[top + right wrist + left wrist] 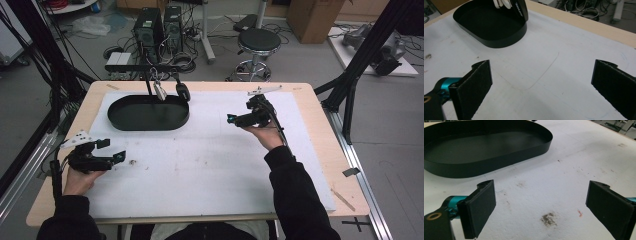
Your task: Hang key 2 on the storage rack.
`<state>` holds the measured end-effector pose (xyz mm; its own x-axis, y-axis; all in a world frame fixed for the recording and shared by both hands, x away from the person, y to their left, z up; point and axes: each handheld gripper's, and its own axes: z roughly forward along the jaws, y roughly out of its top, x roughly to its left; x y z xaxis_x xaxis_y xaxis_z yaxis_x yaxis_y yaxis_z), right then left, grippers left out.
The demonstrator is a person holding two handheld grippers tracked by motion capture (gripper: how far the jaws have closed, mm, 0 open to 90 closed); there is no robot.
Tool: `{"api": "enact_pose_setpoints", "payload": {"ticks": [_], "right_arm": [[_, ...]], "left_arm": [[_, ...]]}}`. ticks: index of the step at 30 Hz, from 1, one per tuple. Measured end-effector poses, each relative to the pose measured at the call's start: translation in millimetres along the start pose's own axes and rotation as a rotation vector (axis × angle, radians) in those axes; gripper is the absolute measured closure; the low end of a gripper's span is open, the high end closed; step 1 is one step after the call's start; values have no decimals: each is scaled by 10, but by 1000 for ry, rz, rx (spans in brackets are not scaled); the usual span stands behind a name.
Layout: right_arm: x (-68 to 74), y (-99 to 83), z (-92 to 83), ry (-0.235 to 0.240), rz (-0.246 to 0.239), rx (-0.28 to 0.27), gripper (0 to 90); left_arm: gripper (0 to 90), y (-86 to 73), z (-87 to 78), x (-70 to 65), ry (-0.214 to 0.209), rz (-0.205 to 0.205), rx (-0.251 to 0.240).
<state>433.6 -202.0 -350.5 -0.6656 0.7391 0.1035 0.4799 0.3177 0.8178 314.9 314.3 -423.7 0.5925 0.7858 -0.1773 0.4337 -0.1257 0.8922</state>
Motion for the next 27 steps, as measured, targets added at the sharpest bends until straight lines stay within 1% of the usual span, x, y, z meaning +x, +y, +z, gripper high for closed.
{"api": "enact_pose_setpoints", "payload": {"ticks": [1, 5, 7, 10, 15, 20, 23, 27], "right_arm": [[-9, -18, -14, -4, -5, -7, 25], [-51, -118, -96, -8, 18, -27, 25], [-70, -173, -131, -17, 22, -30, 25], [-102, -272, -182, -25, 44, -34, 25], [-161, -425, -266, -36, 62, -40, 25], [-185, -537, -347, -52, 76, -45, 25], [-184, -586, -389, -56, 74, -49, 25], [-187, -681, -414, -55, 88, -46, 25]], "left_arm": [[97, -1, 2, -3, 0, -2, 0], [96, -2, 5, -10, 0, 1, 6], [96, -2, 2, -12, 0, 0, 6], [97, -2, 1, -12, 0, -1, 6], [96, -2, 5, -18, 0, 0, 7], [96, -3, 2, -15, 2, 0, 8], [96, -5, 8, -16, 2, -1, 10], [96, -6, 16, -17, 2, -1, 12]]}}
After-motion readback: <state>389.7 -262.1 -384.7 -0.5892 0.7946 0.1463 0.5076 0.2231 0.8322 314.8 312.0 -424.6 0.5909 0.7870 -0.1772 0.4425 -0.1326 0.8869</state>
